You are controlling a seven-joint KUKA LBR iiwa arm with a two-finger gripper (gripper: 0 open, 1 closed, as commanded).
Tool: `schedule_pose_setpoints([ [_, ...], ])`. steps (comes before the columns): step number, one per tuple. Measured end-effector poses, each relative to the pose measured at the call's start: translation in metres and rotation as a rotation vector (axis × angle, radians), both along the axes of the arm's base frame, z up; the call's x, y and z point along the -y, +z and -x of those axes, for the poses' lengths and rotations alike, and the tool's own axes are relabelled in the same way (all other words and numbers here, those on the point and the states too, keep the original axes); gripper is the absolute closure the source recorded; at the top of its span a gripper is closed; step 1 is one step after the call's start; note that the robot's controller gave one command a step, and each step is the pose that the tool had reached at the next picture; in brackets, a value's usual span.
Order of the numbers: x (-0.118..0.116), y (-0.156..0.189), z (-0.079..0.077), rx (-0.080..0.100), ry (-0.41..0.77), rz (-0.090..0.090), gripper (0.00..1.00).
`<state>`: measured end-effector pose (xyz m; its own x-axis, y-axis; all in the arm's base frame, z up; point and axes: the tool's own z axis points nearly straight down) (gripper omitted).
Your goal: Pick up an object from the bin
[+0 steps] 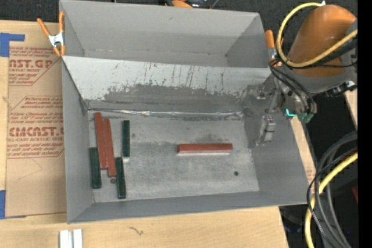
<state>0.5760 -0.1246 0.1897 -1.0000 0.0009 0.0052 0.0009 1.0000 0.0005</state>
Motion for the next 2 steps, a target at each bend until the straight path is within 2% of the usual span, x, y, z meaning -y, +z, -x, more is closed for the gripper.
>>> schedule_pose_setpoints([
  [1,-0.0247,-0.1237,-0.0129,0.002,0.239,-0.002,0.0],
  [2,-0.0239,-0.1197,-0.0148,0.008,0.238,0.0,1.0],
])
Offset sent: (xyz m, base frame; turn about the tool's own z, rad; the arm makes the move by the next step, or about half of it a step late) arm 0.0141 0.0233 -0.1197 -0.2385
